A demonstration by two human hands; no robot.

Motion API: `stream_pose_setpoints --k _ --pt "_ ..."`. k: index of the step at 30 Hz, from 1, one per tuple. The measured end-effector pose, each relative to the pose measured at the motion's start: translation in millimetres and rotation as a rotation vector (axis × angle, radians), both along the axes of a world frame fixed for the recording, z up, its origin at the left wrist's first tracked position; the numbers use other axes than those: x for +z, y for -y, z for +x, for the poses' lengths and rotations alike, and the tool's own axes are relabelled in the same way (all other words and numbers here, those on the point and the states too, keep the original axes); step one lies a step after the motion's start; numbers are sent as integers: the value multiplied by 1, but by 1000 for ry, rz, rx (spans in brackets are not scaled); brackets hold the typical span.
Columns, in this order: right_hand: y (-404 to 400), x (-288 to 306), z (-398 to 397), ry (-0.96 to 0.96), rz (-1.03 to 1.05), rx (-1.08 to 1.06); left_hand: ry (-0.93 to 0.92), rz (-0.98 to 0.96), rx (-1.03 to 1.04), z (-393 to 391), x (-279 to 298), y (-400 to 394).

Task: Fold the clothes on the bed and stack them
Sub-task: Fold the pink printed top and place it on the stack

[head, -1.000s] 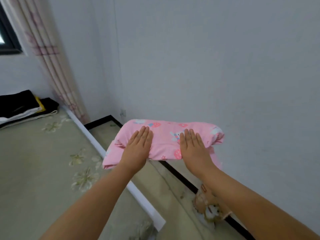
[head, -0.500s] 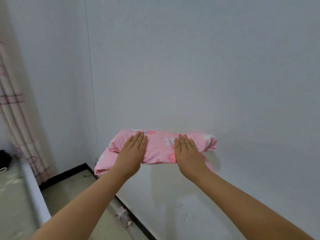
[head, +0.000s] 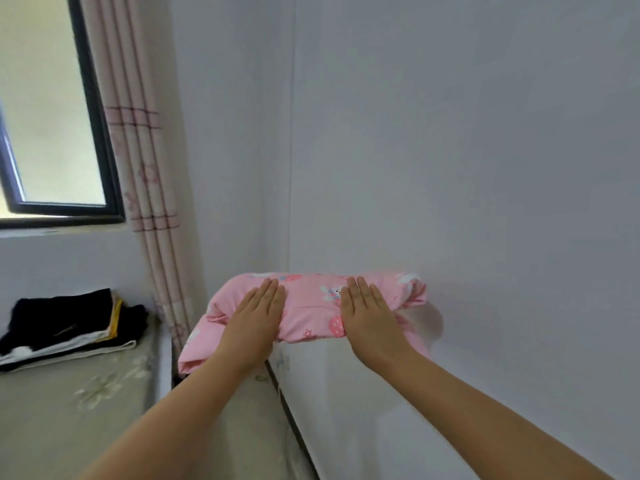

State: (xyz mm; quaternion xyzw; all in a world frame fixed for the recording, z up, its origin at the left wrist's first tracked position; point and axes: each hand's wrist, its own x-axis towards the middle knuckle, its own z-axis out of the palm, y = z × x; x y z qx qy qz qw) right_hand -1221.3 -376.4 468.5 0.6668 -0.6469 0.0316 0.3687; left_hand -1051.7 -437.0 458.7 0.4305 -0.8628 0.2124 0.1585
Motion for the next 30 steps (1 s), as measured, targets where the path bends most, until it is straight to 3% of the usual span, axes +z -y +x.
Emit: stream_pose_setpoints --k 2,5,9,18,21,24,30 --pt "45 -2 6 30 9 35 1 -16 66 12 1 30" --pt "115 -11 14 59 241 202 36 49 204 34 -8 79" --pt "207 -16 44 91 219 409 27 83 395 73 -17 142" --pt "371 -61 207 117 340 845 17 199 764 220 -48 225" --pt "417 -75 277 81 412 850 18 224 820 282 -62 263" --pt "463 -86 344 117 340 909 -11 263 852 345 -77 307" --pt "541 -122 433 45 394 953 0 411 918 429 -111 378"
